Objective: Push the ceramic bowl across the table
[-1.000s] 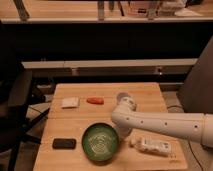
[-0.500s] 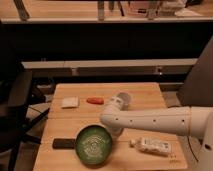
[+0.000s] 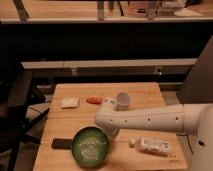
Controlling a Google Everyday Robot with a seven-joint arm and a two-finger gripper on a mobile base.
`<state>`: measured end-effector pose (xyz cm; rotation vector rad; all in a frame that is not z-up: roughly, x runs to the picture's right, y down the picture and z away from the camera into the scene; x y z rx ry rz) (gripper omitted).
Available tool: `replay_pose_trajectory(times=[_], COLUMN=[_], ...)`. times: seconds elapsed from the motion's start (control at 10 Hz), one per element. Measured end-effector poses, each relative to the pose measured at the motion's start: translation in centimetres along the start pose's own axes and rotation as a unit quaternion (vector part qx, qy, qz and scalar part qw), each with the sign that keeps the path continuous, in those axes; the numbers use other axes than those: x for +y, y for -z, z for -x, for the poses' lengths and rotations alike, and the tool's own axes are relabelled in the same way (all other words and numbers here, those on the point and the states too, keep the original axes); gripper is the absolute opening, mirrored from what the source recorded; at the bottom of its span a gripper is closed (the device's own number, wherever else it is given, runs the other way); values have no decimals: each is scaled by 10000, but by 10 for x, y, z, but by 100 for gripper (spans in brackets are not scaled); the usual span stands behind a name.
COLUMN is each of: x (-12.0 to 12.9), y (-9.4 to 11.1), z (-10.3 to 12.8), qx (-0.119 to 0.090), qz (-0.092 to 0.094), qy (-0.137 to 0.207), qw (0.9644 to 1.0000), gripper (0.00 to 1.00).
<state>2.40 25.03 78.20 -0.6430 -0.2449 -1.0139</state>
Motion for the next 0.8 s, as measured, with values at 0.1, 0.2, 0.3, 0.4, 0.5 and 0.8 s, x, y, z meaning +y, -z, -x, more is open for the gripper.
replay_pose_trajectory(times=[0.1,0.2,0.3,0.4,0.5,0.8], x=[-7,-12,-17,-17,-18,-39], y=[1,2,3,3,4,9], z=[6,12,18,21,26,48], qx=[5,12,21,22,28,-4], qz=[8,28,40,54,81,106], qy=[97,193,292,345,436,739], qw=[10000,9998,9996,9994,9990,9972], gripper=[0,0,0,0,0,0])
